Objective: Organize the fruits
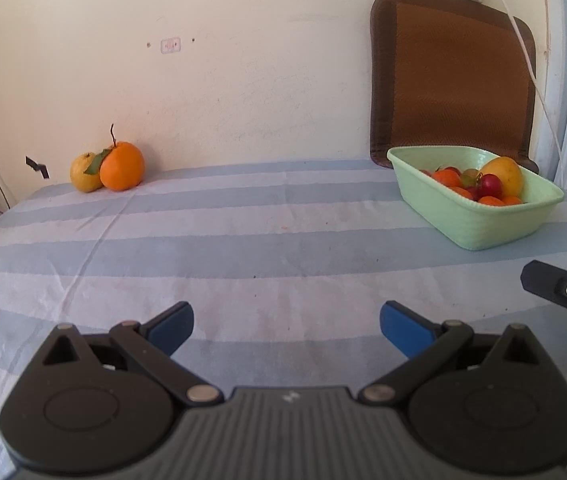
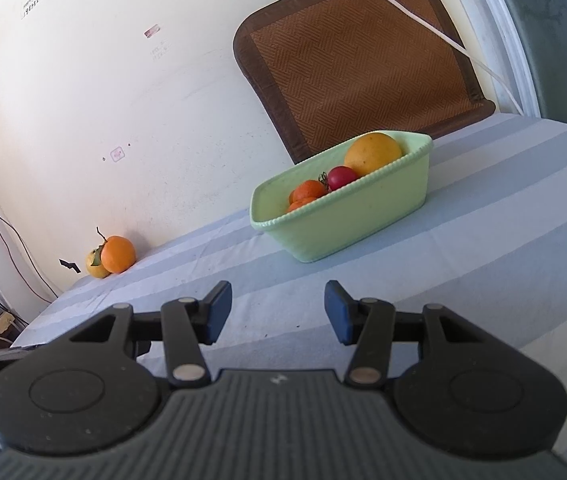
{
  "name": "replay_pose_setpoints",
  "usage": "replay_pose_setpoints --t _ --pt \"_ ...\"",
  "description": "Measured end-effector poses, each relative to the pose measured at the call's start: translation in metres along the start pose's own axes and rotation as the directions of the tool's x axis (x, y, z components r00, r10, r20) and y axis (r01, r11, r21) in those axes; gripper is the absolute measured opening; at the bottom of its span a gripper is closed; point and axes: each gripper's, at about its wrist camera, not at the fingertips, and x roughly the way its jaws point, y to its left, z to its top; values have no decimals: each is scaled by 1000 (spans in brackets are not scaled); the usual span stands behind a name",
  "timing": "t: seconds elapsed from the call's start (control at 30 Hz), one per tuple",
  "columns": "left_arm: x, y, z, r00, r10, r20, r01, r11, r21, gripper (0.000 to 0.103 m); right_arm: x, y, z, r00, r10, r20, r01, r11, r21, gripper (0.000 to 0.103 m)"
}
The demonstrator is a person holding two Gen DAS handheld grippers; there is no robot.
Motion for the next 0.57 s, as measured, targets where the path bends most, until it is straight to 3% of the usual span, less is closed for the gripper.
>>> replay_pose_setpoints --t 0.2,0.57 --pt "-11 -8 5 999 6 53 -8 999 36 103 1 0 0 1000 0 -1 0 1000 -3 57" --pt "-14 -15 7 996 -77 44 76 997 33 103 1 2 -1 1000 0 5 0 1000 -17 59"
